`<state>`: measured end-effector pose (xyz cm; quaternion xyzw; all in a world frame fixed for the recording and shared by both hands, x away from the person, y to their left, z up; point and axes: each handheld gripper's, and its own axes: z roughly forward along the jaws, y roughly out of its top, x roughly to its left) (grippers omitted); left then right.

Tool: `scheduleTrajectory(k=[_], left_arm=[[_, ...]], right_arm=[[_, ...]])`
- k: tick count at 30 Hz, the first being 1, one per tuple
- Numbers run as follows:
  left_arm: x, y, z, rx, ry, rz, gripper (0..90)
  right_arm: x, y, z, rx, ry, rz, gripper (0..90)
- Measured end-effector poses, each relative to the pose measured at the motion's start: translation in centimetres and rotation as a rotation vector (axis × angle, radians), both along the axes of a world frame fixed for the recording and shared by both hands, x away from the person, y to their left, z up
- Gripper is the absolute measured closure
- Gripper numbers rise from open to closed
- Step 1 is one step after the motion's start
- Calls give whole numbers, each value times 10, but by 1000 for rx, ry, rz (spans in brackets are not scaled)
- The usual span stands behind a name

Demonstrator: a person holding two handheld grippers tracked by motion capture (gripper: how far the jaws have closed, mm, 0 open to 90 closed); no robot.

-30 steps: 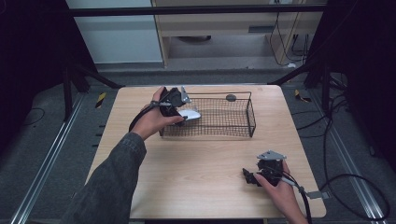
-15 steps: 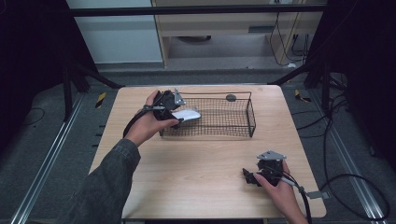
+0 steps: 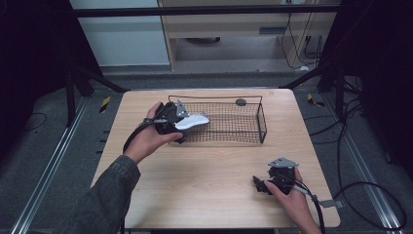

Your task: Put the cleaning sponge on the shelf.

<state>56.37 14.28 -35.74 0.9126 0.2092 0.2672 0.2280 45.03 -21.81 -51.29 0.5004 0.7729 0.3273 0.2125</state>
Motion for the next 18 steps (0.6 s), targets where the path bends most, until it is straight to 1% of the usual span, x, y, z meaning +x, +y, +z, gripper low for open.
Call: scheduleTrajectory(k=[1, 3, 4, 6, 9, 12, 13, 14, 17, 18], left_arm=[[0, 0, 0, 0, 0, 0, 57], [-7, 1, -2, -24, 0, 1, 49], [-14, 3, -4, -51, 13, 7, 31], [-22, 5, -7, -77, 20, 12, 29], [-33, 9, -14, -84, 22, 28, 28], [-44, 14, -23, -98, 42, 40, 32], [-44, 14, -23, -98, 42, 40, 31], [-50, 16, -30, -101, 57, 47, 31], [-57, 20, -39, -112, 65, 64, 31], [-59, 21, -42, -109, 72, 66, 31]], right_arm=[[0, 0, 0, 0, 0, 0, 4], [0, 0, 0, 1, 0, 0, 4], [0, 0, 0, -2, -2, 0, 4], [0, 0, 0, -3, -2, 1, 4], [-1, 0, 0, -3, -4, 0, 4], [-1, 0, 0, -4, -4, 0, 4], [-1, 0, 0, -4, -4, 0, 4], [-1, 0, 0, -4, -4, 0, 4], [-1, 0, 0, -1, -5, 0, 4], [-1, 0, 0, -1, -5, 0, 4]])
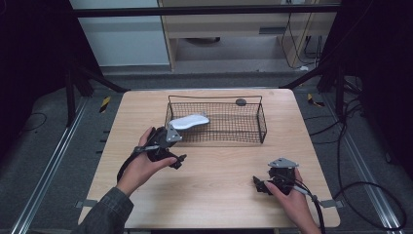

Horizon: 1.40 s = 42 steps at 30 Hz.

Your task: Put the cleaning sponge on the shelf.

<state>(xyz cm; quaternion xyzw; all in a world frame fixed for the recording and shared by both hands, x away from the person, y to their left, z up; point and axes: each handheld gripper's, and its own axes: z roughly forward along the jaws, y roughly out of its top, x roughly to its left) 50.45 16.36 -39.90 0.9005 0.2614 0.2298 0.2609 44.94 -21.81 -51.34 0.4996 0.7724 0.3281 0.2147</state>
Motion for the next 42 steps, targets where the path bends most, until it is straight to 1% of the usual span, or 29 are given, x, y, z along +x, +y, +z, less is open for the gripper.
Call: scheduleTrajectory(k=[2, 5, 7, 10, 12, 14, 18, 21, 22, 23, 25, 26, 27, 28, 29, 30, 32, 33, 34, 37, 40, 42], left_arm=[[-3, 2, -6, -11, 11, 8, 31], [-8, 5, -15, -6, 22, 18, 33], [-10, 6, -21, -16, 36, 20, 34], [-14, 7, -29, -7, 42, 25, 35], [-15, 9, -34, -23, 50, 34, 35], [-16, 12, -39, -26, 56, 46, 35], [-17, 23, -52, -59, 75, 86, 38], [-17, 33, -61, -72, 88, 116, 39], [-16, 36, -64, -66, 89, 125, 40], [-16, 40, -66, -69, 95, 139, 41], [-16, 47, -72, -95, 102, 164, 41], [-16, 47, -72, -95, 102, 164, 41], [-16, 55, -77, -81, 103, 185, 42], [-15, 59, -80, -83, 108, 201, 42], [-15, 63, -82, -100, 113, 217, 42], [-14, 68, -84, -108, 117, 230, 41], [-13, 76, -86, -99, 114, 252, 41], [-13, 76, -86, -99, 114, 252, 41], [-10, 84, -87, -117, 109, 282, 40], [-8, 96, -90, -130, 109, 322, 39], [-5, 104, -95, -145, 122, 348, 39], [-5, 108, -97, -166, 128, 359, 32]], right_arm=[[0, 0, 0, 0, 0, 0, 4], [0, 0, 0, 1, -1, 0, 4], [0, 0, 0, 1, -1, 0, 4], [0, 0, 0, 1, -1, 0, 4], [0, 0, 0, 1, -1, 1, 4], [0, 0, 0, 3, -1, 1, 4], [0, 0, 0, 3, -1, 2, 4], [0, 0, 0, 3, -1, 2, 4], [0, 0, 0, 2, 0, 1, 4], [0, 0, 0, 2, -1, 2, 4], [0, 0, 0, 2, 0, 1, 4], [0, 0, 0, 2, -1, 2, 4], [0, 0, 0, 2, -1, 2, 4], [0, 0, 0, 2, -1, 2, 4], [0, 0, 0, 3, -1, 2, 4], [0, 0, 0, 2, -1, 2, 4], [0, 0, 0, 3, -1, 2, 4], [0, 0, 0, 3, -1, 2, 4], [0, 0, 0, 3, -1, 2, 4], [0, 0, 0, 3, 0, 2, 4], [0, 0, 0, 1, 0, 3, 4], [0, 0, 0, 2, 0, 2, 4]])
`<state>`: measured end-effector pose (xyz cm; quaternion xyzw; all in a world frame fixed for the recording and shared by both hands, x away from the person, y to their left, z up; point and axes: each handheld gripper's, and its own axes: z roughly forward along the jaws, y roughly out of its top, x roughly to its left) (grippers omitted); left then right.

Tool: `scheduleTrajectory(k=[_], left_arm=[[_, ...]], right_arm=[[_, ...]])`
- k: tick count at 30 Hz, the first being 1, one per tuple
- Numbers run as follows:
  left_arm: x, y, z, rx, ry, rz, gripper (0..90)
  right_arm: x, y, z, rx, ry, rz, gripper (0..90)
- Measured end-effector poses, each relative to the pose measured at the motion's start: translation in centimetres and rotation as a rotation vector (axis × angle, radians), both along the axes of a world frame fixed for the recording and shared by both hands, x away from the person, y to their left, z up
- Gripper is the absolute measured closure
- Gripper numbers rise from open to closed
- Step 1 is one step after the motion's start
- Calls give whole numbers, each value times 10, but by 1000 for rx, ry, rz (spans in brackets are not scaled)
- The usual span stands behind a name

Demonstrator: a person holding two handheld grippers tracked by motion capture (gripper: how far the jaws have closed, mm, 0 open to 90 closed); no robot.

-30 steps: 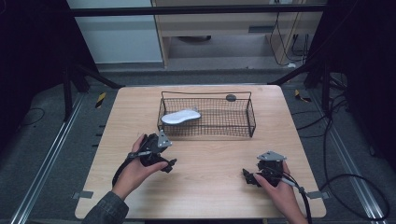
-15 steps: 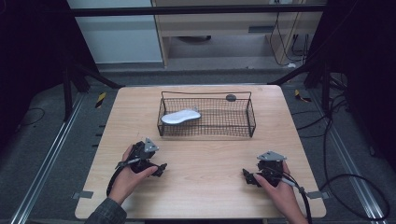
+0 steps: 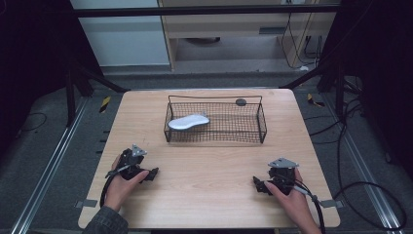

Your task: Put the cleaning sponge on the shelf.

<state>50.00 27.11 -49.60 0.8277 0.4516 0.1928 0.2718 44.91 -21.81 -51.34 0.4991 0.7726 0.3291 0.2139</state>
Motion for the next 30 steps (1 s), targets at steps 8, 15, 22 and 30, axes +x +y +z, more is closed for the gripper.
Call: scheduleTrajectory(k=[8, 15, 22, 30], left_arm=[[1, 6, -4, -47, -5, 14, 17], [0, 10, -8, -77, -29, 16, 0], [-3, 11, -12, -103, -71, 18, 0], [-3, 11, -12, -103, -71, 18, 0]], right_arm=[[0, 0, 0, -1, -1, 1, 4], [0, 0, 0, -1, -1, 1, 4], [0, 0, 0, -1, -1, 1, 3], [0, 0, 0, -1, -1, 1, 4]])
